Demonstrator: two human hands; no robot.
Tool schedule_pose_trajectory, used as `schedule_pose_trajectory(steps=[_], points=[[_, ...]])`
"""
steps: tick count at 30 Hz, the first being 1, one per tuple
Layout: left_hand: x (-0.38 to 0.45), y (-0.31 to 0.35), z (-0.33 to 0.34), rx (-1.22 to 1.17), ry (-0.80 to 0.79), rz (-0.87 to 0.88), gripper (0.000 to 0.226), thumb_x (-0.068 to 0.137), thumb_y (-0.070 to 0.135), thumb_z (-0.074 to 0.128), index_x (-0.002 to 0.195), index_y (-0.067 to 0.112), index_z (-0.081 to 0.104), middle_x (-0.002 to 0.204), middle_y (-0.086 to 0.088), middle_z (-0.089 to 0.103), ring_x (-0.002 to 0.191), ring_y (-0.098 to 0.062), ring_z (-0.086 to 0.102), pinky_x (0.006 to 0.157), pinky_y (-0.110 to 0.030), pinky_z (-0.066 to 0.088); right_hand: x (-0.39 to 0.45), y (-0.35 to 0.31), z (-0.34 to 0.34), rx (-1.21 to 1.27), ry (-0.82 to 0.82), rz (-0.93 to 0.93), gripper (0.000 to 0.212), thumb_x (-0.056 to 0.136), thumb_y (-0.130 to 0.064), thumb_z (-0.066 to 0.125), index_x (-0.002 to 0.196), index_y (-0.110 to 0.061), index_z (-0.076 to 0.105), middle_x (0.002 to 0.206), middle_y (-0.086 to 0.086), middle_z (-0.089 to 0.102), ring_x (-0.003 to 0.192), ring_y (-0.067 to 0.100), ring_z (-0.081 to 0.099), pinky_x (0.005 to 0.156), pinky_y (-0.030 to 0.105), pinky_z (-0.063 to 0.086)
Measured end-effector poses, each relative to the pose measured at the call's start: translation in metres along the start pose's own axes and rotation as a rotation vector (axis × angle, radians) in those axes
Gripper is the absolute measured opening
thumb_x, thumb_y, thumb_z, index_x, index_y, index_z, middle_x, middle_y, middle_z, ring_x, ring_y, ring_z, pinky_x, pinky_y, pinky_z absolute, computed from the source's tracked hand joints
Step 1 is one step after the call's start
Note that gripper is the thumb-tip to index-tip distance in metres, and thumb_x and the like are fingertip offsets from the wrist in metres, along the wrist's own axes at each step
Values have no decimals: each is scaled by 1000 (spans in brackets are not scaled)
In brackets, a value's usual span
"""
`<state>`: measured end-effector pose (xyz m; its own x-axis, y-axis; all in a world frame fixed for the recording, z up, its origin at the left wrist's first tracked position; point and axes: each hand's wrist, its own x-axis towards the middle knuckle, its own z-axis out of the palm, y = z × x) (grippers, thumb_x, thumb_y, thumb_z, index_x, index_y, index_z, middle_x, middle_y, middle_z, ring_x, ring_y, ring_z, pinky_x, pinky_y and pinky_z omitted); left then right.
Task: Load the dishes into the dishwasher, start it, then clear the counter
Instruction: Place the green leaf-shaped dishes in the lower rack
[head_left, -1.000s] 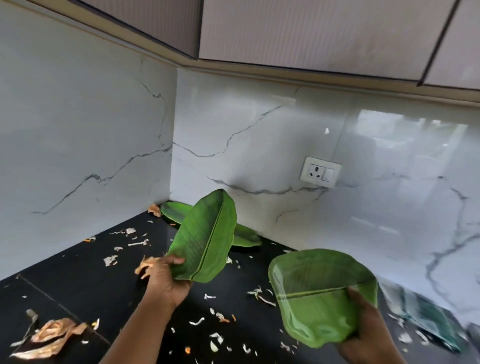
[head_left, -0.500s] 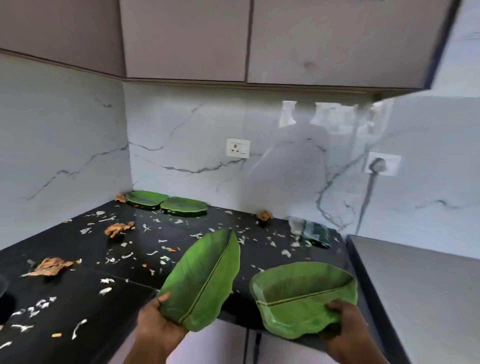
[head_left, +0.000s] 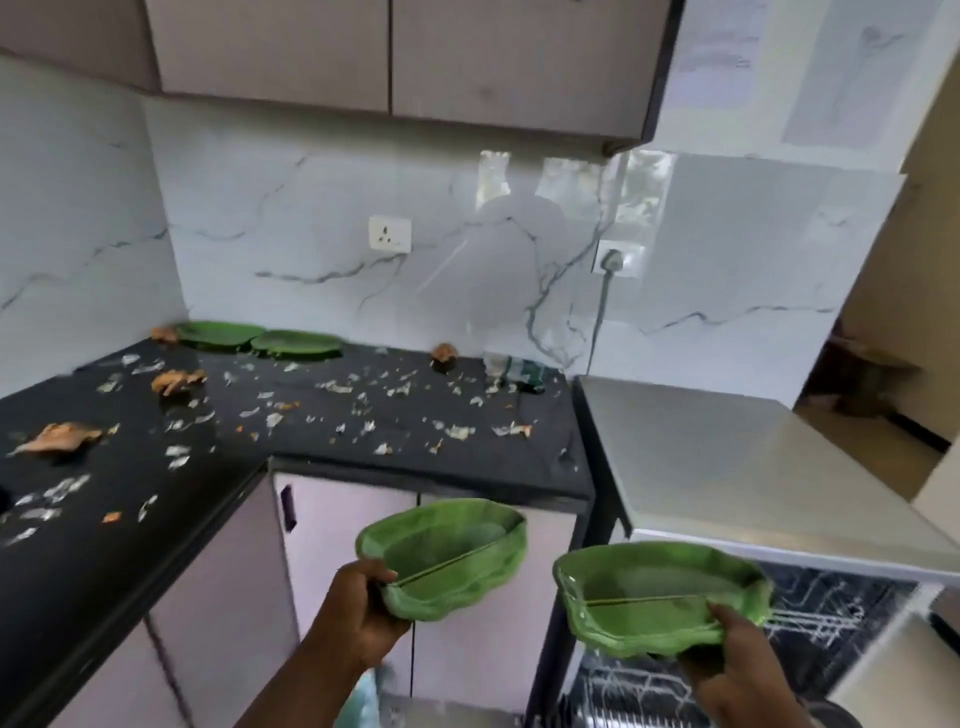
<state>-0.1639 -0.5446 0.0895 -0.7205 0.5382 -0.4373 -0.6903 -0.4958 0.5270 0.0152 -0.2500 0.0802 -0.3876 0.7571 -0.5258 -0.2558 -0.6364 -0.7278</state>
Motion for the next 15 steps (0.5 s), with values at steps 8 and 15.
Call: schedule_pose_trajectory(steps=[8, 15], points=[[-92, -61, -84, 103, 294, 3, 62, 69, -8, 37, 130, -8, 50, 131, -32, 53, 115, -45, 52, 108, -59, 33, -33, 59, -77, -100, 163, 207, 40, 95, -17, 52, 134, -13, 50, 71, 14, 69, 74, 26, 58, 73, 47, 51], [-123, -137, -79, 80, 339, -4, 30, 88, 3, 41, 112, 7, 59, 91, -19, 69, 82, -36, 61, 66, -46, 58, -62, 19, -163, -119, 192, 209, 11, 98, -19, 51, 99, -9, 56, 110, 15, 58, 69, 24, 52, 81, 42, 47]])
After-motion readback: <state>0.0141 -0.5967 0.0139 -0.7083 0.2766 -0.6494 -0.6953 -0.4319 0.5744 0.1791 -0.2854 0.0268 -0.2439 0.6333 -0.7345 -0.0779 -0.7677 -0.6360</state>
